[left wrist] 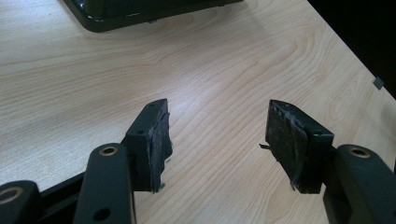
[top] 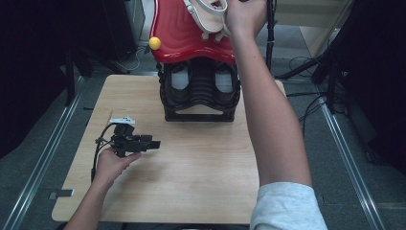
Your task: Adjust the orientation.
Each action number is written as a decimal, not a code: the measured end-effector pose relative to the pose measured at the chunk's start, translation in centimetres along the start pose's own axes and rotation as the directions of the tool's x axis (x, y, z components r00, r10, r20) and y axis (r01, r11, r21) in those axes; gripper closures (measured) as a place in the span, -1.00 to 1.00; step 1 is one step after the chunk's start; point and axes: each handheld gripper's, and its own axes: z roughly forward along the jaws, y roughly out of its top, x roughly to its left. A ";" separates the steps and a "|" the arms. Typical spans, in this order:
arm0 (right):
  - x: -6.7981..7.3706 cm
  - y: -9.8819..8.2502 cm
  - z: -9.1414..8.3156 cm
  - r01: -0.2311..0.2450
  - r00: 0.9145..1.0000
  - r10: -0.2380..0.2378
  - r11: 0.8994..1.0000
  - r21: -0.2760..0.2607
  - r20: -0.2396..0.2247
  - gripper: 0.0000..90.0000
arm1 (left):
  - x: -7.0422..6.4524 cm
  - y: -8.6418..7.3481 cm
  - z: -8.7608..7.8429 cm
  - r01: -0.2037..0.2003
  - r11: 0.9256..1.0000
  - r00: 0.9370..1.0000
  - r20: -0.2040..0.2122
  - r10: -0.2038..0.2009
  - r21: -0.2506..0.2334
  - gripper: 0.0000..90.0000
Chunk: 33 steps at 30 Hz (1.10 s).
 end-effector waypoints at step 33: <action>-0.9 -1.4 3.3 -0.157 0.982 0.165 0.983 -0.098 0.089 0.82 | -0.2 0.1 0.2 -0.015 1.000 1.000 0.007 0.015 0.009 -0.10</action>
